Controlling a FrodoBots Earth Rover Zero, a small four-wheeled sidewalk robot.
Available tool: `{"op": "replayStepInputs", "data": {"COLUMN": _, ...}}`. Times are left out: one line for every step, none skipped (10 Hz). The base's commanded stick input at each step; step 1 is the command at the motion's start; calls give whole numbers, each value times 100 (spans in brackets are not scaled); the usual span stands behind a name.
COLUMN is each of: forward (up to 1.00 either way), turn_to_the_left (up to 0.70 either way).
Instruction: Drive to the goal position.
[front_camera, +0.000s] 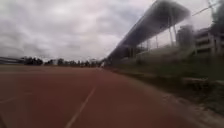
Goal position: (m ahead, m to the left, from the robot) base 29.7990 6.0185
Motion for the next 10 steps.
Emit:
{"op": "replayStepInputs", "data": {"forward": 85, "turn_to_the_left": 0}}
{"op": "replayStepInputs", "data": {"forward": 85, "turn_to_the_left": 0}}
{"op": "replayStepInputs", "data": {"forward": 85, "turn_to_the_left": 0}}
{"op": "replayStepInputs", "data": {"forward": 85, "turn_to_the_left": 0}}
{"op": "replayStepInputs", "data": {"forward": 85, "turn_to_the_left": 0}}
{"op": "replayStepInputs", "data": {"forward": 85, "turn_to_the_left": 0}}
{"op": "replayStepInputs", "data": {"forward": 85, "turn_to_the_left": 0}}
{"op": "replayStepInputs", "data": {"forward": 85, "turn_to_the_left": 0}}
{"op": "replayStepInputs", "data": {"forward": 85, "turn_to_the_left": 0}}
{"op": "replayStepInputs", "data": {"forward": 85, "turn_to_the_left": 0}}
